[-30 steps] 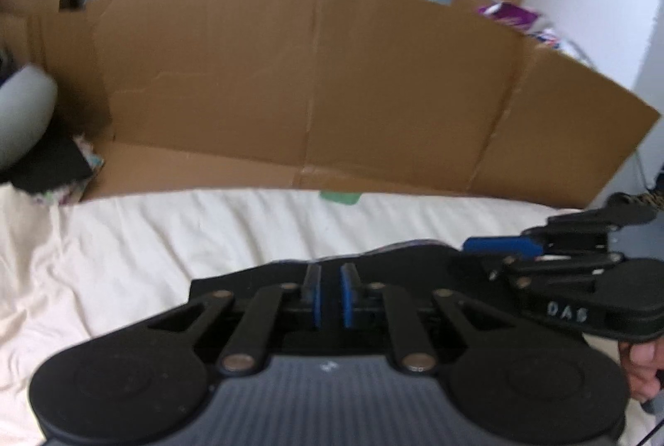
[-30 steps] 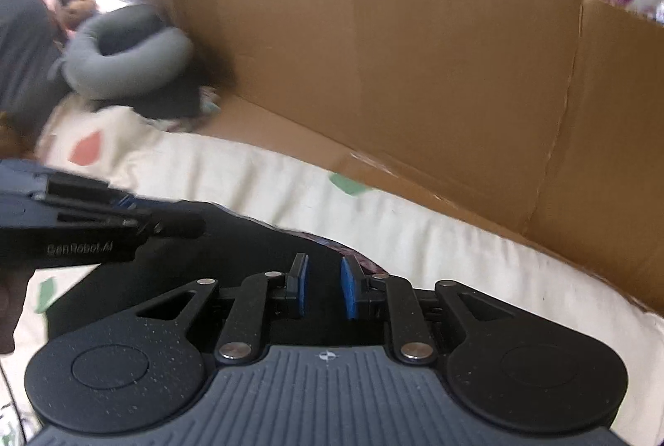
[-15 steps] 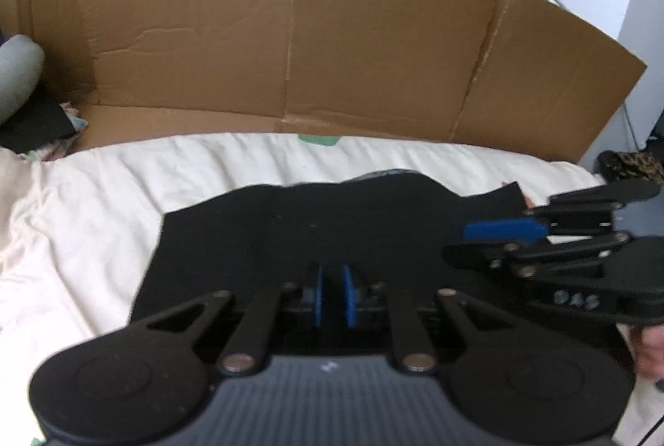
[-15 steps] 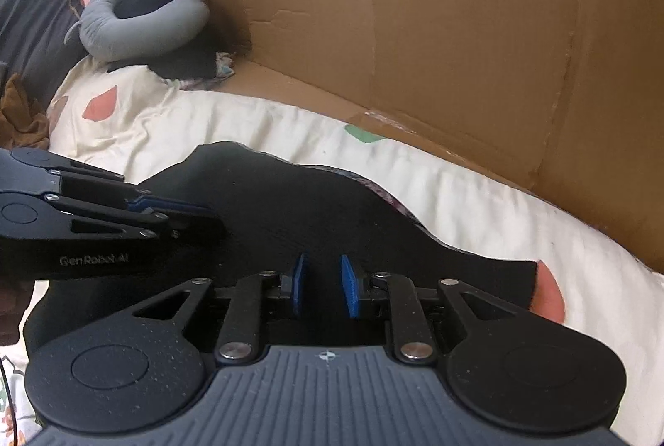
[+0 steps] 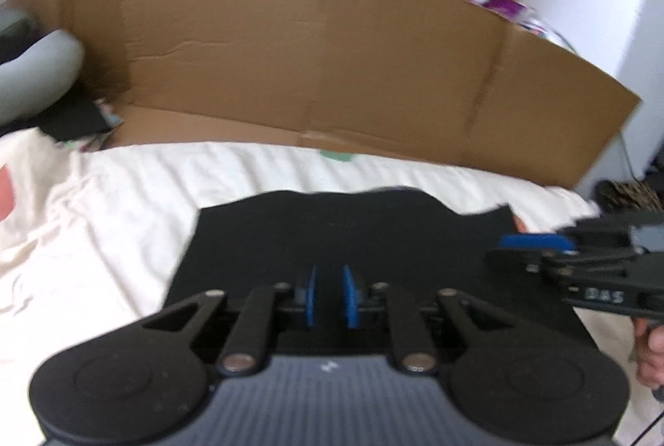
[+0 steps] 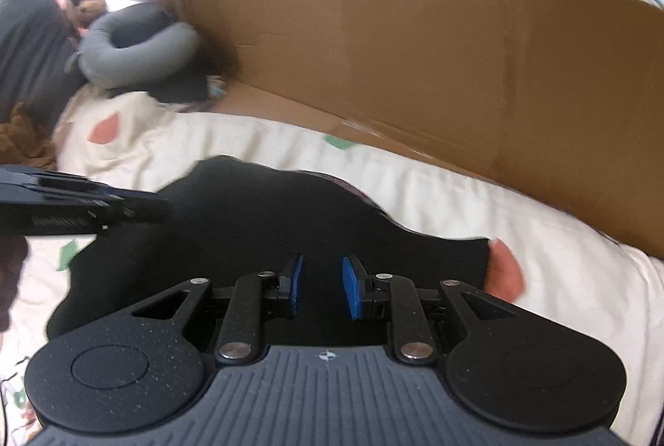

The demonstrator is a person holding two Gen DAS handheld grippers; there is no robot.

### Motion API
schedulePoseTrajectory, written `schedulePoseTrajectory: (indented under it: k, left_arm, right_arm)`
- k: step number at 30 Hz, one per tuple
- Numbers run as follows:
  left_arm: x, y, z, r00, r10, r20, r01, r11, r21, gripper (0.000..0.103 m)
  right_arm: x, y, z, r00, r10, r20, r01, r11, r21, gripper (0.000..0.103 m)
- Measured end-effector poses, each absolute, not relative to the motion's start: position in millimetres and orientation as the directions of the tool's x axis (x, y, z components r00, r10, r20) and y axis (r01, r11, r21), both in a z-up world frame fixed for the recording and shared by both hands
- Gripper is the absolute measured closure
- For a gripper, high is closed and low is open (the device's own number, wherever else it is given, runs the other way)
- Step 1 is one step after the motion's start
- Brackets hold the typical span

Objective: Fold clothes

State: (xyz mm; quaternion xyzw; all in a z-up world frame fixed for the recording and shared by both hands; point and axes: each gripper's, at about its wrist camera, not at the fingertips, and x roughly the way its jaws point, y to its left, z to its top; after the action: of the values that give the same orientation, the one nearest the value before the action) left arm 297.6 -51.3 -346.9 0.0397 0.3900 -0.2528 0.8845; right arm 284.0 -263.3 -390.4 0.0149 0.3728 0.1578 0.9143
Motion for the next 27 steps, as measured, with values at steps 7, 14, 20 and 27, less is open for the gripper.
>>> schedulePoseTrajectory:
  k: [7,14,20,27]
  left_arm:
    - [294,-66,-371,0.512,-0.442,-0.737,0.522,0.841,-0.142,0.077]
    - [316,-44,-382,0.5,-0.414,-0.761,0.506,0.853,-0.132,0.1]
    - [316,-26,-376,0.531,-0.365,-0.765,0.465,0.88,-0.097,0.1]
    - [295,-3,-357,0.568,-0.334,-0.752,0.408,0.908,-0.096,0.088]
  right_arm:
    - [288,-236,-406,0.641,0.307,-0.704,-0.33,0.938,0.109,0.075]
    - [288,-254,-417,0.624,0.271,-0.733,-0.339,0.939,0.059,0.078]
    - [288,-277,-418,0.617,0.227,-0.754,-0.296,0.954,0.046,0.078]
    - [274,-301,-401,0.641,0.248,-0.726,-0.251,0.962,0.107,0.076]
